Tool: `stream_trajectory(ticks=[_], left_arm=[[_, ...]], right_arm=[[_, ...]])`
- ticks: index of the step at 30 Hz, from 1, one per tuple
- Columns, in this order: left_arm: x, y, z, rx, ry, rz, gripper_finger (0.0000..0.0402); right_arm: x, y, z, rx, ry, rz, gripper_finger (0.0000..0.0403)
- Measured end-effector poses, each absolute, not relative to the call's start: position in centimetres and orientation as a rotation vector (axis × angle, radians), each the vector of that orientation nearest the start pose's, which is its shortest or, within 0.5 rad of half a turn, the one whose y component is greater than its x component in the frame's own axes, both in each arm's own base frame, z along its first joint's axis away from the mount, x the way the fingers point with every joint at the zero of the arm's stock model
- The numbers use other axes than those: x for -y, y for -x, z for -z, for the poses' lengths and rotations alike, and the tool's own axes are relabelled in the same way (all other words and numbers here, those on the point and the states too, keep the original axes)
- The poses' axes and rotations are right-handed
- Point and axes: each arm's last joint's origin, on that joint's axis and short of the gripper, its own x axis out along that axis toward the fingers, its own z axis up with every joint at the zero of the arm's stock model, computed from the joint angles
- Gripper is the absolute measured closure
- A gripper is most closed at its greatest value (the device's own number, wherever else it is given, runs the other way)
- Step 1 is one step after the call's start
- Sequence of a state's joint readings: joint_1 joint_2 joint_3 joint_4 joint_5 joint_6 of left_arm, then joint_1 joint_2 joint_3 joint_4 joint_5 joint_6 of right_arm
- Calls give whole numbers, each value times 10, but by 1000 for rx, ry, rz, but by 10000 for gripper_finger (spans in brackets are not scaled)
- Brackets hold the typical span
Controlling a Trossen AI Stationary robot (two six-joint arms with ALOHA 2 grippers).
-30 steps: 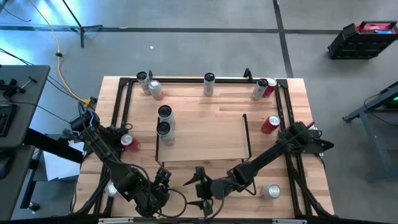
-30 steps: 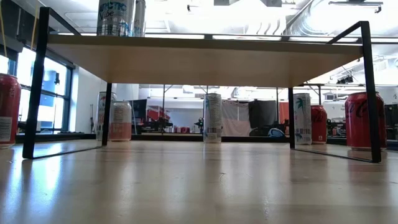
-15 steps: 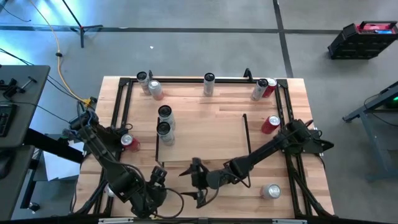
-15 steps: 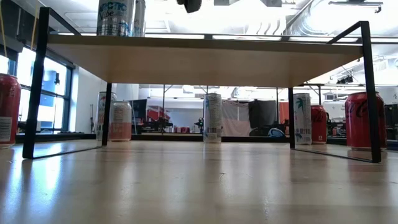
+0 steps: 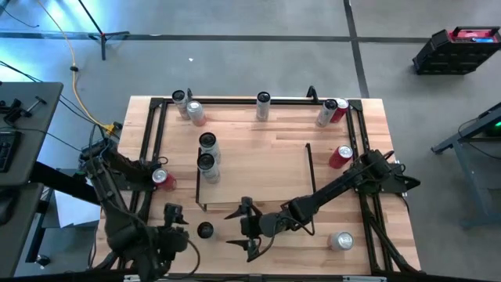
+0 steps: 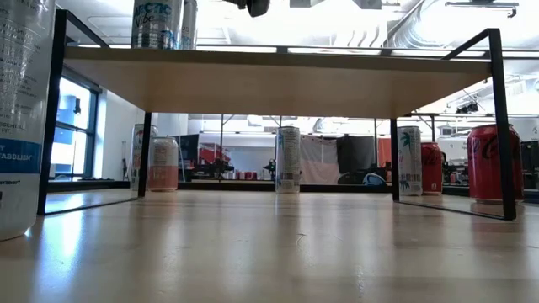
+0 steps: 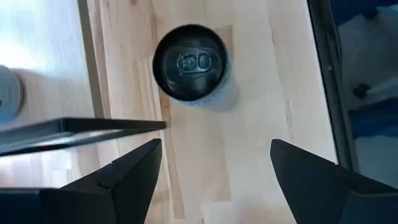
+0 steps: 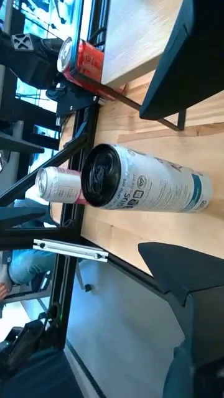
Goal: Place canned beverage on shelf
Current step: Put the white blue soda can aligned with the other white blue soda cans on the shelf
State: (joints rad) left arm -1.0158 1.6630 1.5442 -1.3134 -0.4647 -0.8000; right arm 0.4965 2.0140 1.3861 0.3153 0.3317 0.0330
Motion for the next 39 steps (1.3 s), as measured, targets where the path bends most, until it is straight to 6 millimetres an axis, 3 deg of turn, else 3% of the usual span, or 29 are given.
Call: stream_trajectory(ticks=[3, 10, 19, 29, 39], left_arm=[[255, -169, -297, -1109, -243, -40, 110], [247, -166, -259, -1153, -247, -134, 110], [249, -184, -234, -1090, -201, -45, 111], [260, -193, -235, -1054, -95, 83, 111], [263, -206, -239, -941, -100, 125, 111]], right_arm=[[-210, -406, -217, -289, 104, -161, 79], [-213, -405, -217, -292, 104, -169, 79], [-219, -401, -217, -291, 105, -187, 79], [-223, -398, -215, -310, 93, -193, 79], [-223, -397, -212, -347, 59, -184, 79]])
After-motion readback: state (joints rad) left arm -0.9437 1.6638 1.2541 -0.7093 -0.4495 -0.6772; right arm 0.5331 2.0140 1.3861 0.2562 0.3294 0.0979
